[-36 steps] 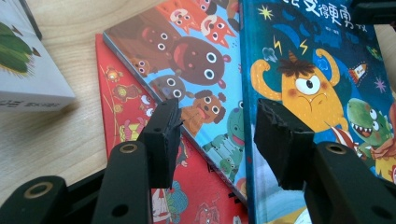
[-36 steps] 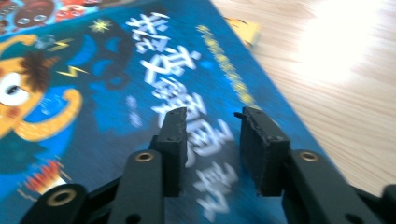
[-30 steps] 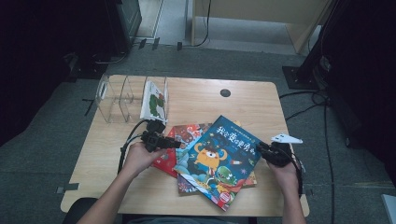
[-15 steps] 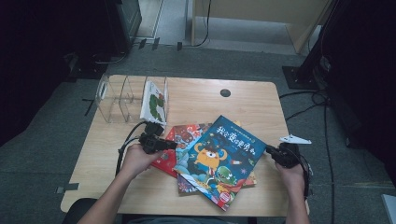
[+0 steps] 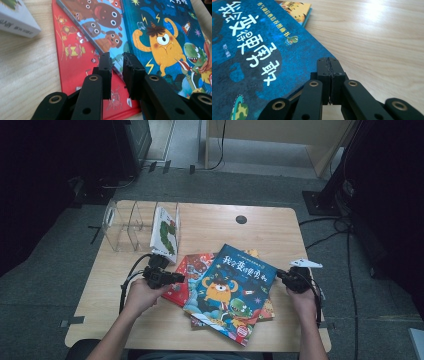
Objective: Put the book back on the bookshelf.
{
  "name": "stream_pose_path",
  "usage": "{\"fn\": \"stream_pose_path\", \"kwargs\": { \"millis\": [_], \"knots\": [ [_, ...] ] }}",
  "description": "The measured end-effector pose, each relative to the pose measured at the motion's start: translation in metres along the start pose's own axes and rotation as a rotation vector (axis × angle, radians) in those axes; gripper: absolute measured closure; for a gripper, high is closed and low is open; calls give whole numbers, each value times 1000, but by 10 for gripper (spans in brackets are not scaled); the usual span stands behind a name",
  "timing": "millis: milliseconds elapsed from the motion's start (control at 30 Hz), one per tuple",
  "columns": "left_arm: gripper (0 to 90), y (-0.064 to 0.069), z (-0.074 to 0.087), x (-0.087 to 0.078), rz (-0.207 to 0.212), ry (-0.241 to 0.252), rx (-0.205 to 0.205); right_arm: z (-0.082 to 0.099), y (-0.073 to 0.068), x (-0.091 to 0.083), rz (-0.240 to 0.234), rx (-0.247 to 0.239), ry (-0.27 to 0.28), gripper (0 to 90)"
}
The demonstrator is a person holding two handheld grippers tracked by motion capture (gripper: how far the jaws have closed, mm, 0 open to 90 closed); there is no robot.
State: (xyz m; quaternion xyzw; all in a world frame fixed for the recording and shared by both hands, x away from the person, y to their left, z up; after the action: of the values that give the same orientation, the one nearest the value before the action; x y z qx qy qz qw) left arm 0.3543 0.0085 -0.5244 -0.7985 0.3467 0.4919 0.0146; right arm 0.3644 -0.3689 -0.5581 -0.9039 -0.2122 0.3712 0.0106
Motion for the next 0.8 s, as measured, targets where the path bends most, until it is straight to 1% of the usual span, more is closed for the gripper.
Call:
{"fn": "stream_pose_path", "kwargs": {
  "millis": [100,167,200,333,400,500,533,667,700,800],
  "knots": [
    [777,-1,4,-3,-10,4,-6,-6,-4,7,-7,-15,0,893],
    [777,-2,7,-5,-17,7,-14,-12,-9,15,-18,-32,-3,894],
    [777,-3,9,-5,-21,9,-18,-12,-9,15,-18,-32,-3,894],
    [777,-5,15,-8,-35,7,-32,-23,-18,28,-38,-50,-7,889],
    [778,-5,18,-10,-41,12,-40,-24,-20,31,-41,-53,-7,889],
    [778,-4,22,-12,-41,19,-51,-30,-24,38,-47,-64,-9,889],
    [778,-4,24,-13,-41,17,-49,-33,-27,42,-52,-69,-11,888],
    [781,-2,30,-13,-48,14,-50,-38,-32,48,-64,-79,-12,886],
    [783,-1,31,-13,-50,14,-51,-41,-35,52,-70,-88,-11,886],
    [785,1,34,-12,-53,15,-51,-43,-38,56,-78,-92,-14,885]
  ]
}}
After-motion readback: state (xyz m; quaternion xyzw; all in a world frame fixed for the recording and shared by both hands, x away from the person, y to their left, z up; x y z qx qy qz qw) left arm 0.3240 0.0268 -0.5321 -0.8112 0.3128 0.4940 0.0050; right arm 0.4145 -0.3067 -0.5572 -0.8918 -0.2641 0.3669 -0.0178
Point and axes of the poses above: each handheld gripper's, and its own axes: x roughly forward along the jaws, z roughly out of its underside, y roughly to its right, the point moved 9 cm from there along x, roughly forward along the jaws, and after that the axes turned 6 degrees about -z, right-handed, at the moved point
